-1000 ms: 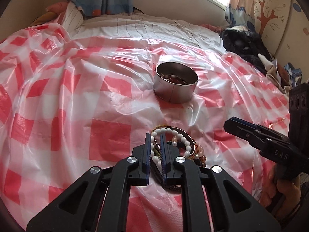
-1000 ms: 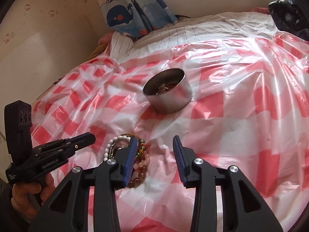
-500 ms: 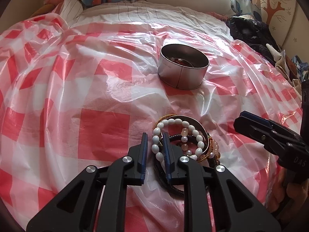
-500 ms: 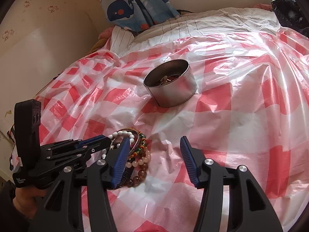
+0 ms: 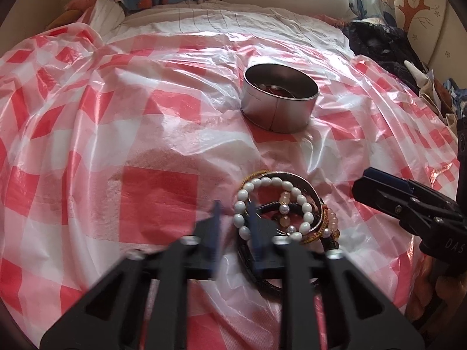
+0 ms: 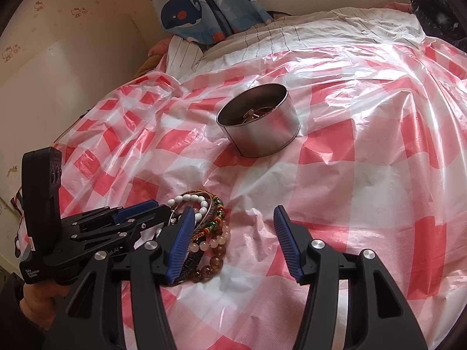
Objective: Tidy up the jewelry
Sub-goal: 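Grasp the white bead bracelet from the pile with the left tool and lift, then close the right tool on a silver bangle while the left tool holds the white bracelet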
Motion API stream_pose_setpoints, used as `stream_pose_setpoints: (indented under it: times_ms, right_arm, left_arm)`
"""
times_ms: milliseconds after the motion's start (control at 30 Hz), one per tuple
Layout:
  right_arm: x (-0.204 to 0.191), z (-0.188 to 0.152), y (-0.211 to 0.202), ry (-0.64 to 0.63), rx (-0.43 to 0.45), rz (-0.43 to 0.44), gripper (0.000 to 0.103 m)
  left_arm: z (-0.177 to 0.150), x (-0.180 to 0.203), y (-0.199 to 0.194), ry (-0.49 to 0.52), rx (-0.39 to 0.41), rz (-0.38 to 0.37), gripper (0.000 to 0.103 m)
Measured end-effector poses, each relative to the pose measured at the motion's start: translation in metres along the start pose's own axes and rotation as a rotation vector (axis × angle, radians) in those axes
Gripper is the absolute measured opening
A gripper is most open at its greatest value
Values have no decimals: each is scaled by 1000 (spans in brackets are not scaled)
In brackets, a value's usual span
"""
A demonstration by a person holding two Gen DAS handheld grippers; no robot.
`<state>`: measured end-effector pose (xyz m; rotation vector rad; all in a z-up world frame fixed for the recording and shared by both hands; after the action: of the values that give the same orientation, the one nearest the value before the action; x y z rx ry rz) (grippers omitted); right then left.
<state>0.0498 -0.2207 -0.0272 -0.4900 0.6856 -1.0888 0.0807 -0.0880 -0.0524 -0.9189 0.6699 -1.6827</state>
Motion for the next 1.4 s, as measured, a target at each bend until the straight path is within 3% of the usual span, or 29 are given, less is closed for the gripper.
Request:
stream_pose_setpoints:
  times_ms: [100, 367, 600, 667, 833, 967, 1100, 1400]
  right_arm:
    - [1, -1, 1, 2, -2, -2, 56]
    - [0, -4, 6, -12, -22, 1, 56]
    - [-22, 6, 14, -95, -29, 21, 56]
    - [-33, 10, 20, -143, -46, 28, 50]
    - [-40, 2, 43, -187, -129, 8, 41]
    - [-41, -3, 55, -222, -160, -9, 27]
    - [-44, 3, 48, -301, -124, -85, 6]
    - [-3, 15, 2, -105, -18, -59, 4]
  left_arm:
    - [3, 3, -7, 12, 23, -5, 6]
    - [34, -15, -43, -113, 160, -66, 6]
    - [46, -10, -62, -113, 233, -95, 6]
    - [48, -11, -65, -125, 241, -103, 6]
    - [48, -13, -64, -131, 229, -111, 6]
    - [45, -13, -59, -129, 212, -100, 6]
    - [40, -20, -49, -141, 175, -70, 6]
    - [26, -36, -28, -168, 88, -14, 7]
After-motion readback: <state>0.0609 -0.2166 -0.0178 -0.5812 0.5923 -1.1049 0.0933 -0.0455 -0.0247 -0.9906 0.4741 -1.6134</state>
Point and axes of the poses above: each gripper's, at about its wrist camera, not at the fingertips, and y roughly the way its jaws point, x to its right, z to its top, the point moved 10 cm from there along y, roughly the way its jaws point, and after that the axes turned 12 degrees about -y, right-handed, at the moved point
